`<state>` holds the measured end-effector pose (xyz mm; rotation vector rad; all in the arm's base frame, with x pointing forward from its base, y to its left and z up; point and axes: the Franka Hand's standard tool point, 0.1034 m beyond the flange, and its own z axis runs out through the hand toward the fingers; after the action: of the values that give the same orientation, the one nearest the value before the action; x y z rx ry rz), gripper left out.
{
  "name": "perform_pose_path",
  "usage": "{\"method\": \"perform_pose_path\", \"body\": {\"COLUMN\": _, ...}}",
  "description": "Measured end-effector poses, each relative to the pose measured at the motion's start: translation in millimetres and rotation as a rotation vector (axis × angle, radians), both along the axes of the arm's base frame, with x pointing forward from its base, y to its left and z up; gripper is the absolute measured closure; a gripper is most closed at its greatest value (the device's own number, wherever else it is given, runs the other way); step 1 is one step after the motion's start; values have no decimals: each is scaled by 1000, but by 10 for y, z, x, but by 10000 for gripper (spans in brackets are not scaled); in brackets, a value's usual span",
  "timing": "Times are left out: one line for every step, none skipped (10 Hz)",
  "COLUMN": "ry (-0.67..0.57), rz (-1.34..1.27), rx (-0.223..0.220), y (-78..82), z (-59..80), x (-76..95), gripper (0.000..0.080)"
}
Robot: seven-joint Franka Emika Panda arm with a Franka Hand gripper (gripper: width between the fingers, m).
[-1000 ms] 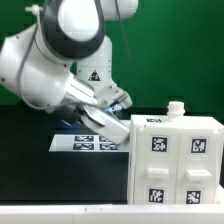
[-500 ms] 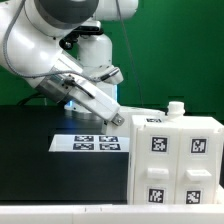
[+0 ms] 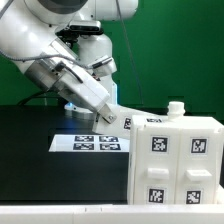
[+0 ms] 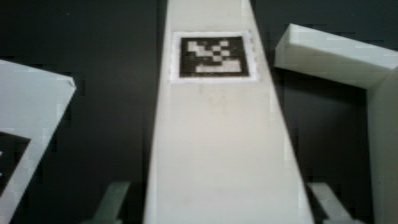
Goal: Assemble cabinet
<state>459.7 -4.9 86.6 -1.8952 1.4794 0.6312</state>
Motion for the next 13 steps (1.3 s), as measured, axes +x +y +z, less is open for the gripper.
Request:
{"method": "perform_pose_path", "body": {"ry": 4, "rz": -1, "rx": 0, "y": -6, "z": -17, "x": -6, "gripper": 512}}
{"method": "perform_pose_path", "body": {"ry": 5, "rz": -2, "rx": 0, "y": -7, "z": -22, "x": -8, "gripper": 512}}
{"method": "perform_pose_path", "body": {"ry": 20, "rz": -15, "rx": 0, "y": -8, "z": -25, "x": -11, "gripper": 512}}
{"method": "perform_pose_path", "body": {"ry": 20, "rz": -15, "rx": 0, "y": -9, "z": -29, "x": -13, "gripper": 512}}
{"method": "perform_pose_path", "body": {"ry": 22, "rz": -16, "rx": 0, "y": -10, "z": -32, "x": -15, "gripper": 512}}
{"method": "perform_pose_path", "body": {"ry": 77, "rz": -67, "rx": 1, "y": -10, "z": -35, "x": -17, "gripper": 512}}
{"method": "perform_pose_path", "body": {"ry": 138, "rz": -122, "rx": 2, "y": -10, "z": -38, "x": -19, "gripper": 512}}
{"method": "perform_pose_path", "body": {"ry": 187, "rz": -166, "rx": 3, "y": -10, "z": -41, "x": -20, "gripper": 512}}
{"method": "perform_pose_path", "body": {"ry": 235, "rz": -210, "rx": 4, "y": -10, "z": -44, "x": -22, "gripper": 512}}
{"method": "perform_pose_path", "body": {"ry": 267, "rz": -239, "rx": 4, "y": -10, "z": -47, "x": -23, "gripper": 512}}
{"method": "perform_pose_path", "body": {"ry": 289, "rz": -259, "rx": 5, "y": -10, "z": -48, "x": -25, "gripper": 512}}
{"method": "perform_pose_path", "body": {"ry": 281, "rz": -251, "rx": 4, "y": -10, "z": -50, "x": -26, "gripper": 512}}
{"method": "perform_pose_path", "body": {"ry": 269, "rz": -239, "rx": 4, "y": -10, "z": -51, "x": -27, "gripper": 512}}
